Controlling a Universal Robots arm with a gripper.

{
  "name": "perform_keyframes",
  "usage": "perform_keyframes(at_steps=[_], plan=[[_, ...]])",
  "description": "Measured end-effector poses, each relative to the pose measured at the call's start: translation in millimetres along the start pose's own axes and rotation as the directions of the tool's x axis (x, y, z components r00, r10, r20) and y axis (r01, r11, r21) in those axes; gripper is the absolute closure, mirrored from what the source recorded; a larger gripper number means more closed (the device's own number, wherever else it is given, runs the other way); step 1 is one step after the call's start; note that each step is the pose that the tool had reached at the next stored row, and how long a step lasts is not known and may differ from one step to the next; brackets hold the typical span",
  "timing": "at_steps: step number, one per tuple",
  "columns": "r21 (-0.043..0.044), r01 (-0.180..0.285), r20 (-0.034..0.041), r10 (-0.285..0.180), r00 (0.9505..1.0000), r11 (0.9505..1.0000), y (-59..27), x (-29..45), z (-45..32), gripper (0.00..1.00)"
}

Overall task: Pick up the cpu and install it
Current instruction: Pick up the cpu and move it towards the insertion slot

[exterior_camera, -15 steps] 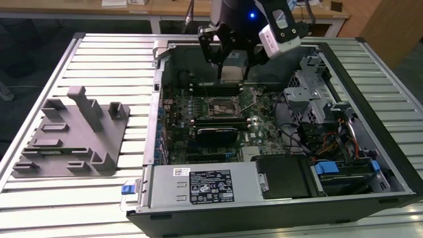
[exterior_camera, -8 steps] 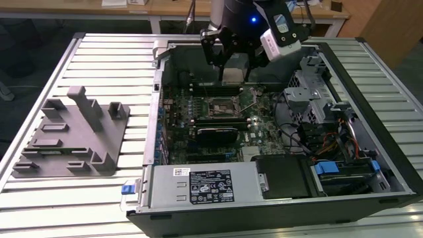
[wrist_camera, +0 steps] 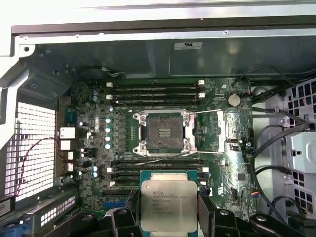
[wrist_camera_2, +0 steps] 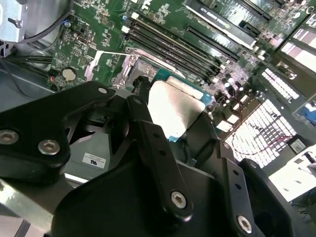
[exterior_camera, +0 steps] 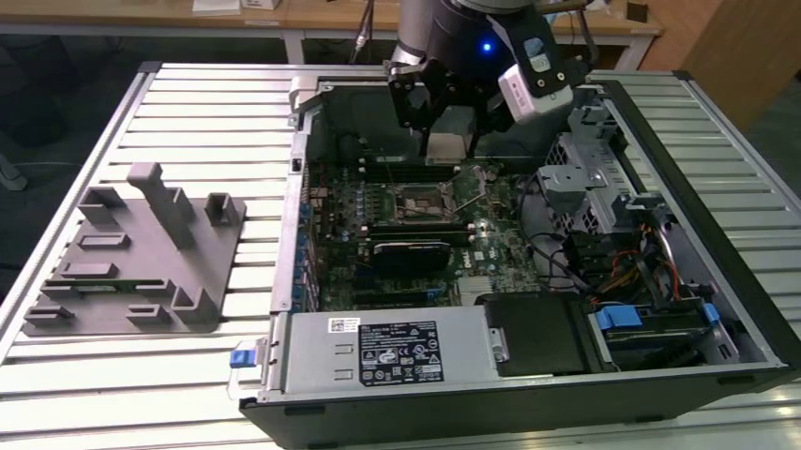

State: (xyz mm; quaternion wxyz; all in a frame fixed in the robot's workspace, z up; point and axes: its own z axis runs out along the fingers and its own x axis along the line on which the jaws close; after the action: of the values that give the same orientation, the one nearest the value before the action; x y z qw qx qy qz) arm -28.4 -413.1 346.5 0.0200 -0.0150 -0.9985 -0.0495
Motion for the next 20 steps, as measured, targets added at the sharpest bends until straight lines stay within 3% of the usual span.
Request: perform_keyframes(at_steps=[20], plan=[[0.0001, 0.0, -0.0036, 0.0, 1.0, 1.0, 11.6, -14.3, 19.4, 0.45]])
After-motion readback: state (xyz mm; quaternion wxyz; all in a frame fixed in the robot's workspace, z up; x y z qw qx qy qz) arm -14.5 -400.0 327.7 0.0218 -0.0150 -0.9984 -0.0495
